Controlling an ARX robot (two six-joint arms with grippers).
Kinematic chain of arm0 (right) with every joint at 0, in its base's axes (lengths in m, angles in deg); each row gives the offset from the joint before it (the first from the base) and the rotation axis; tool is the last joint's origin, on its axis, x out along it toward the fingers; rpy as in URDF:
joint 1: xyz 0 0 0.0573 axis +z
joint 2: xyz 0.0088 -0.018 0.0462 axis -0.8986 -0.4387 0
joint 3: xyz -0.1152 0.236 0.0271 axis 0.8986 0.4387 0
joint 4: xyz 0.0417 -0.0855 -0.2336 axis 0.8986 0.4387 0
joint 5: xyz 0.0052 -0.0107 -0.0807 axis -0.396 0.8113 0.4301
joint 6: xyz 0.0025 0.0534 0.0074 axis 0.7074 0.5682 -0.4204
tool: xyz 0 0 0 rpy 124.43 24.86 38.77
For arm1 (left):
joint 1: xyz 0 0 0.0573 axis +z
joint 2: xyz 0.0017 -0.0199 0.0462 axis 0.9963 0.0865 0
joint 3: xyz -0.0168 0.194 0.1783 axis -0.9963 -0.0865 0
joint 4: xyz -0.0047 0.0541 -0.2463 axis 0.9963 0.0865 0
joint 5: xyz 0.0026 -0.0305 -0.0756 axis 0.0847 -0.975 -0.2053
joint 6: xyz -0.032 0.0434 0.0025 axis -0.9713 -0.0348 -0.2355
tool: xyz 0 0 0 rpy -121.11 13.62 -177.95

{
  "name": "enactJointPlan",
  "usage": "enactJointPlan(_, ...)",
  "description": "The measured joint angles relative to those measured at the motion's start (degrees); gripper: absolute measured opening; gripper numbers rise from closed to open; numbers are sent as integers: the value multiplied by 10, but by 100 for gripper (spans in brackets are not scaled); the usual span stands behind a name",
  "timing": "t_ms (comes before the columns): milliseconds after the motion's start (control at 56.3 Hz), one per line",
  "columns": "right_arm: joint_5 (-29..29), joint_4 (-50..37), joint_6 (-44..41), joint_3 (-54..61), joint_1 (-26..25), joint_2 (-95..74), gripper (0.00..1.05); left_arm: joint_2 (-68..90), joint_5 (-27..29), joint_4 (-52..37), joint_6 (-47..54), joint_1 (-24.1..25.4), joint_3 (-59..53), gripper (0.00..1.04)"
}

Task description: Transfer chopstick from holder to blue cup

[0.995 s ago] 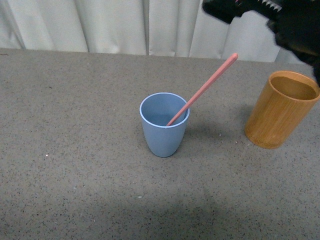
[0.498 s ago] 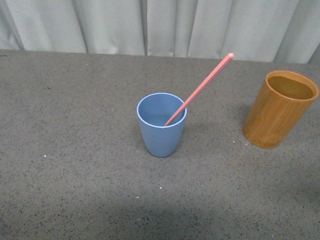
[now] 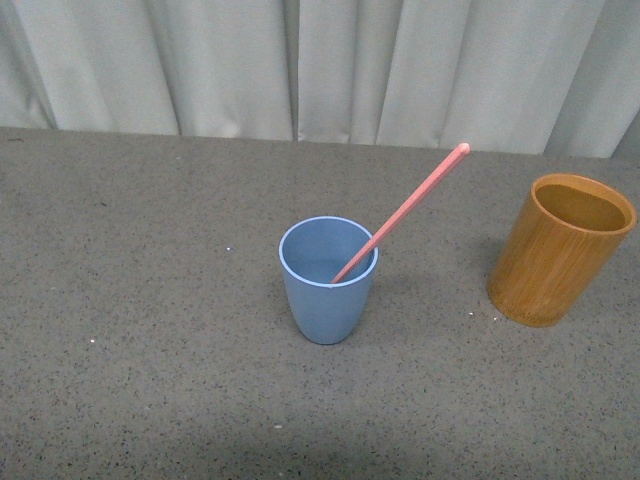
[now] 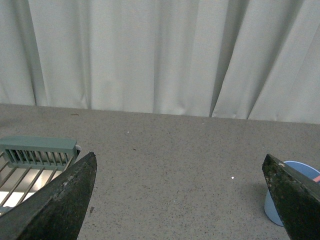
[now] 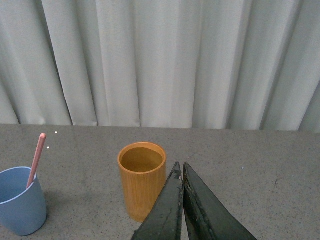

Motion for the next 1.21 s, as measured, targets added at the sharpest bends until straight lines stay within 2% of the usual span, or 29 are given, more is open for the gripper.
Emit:
enactJointPlan(124, 0, 0, 0, 0, 0, 0, 32, 0, 0, 0, 0, 0, 0, 98)
enactJointPlan(213, 0, 0, 0, 0, 0, 0, 53, 0, 0, 0, 0, 0, 0, 98)
enactJointPlan(462, 0, 0, 0, 0, 0, 0, 94, 0, 0, 0, 0, 0, 0, 98)
enactJointPlan(498, 0, 0, 1, 0, 0, 0, 97, 0, 0, 0, 0, 0, 0, 98)
enactJointPlan(586, 0, 0, 0, 0, 0, 0, 94, 0, 0, 0, 0, 0, 0, 98)
enactJointPlan(1208, 0, 0, 1, 0, 0, 0, 95, 0, 0, 0, 0, 0, 0, 98)
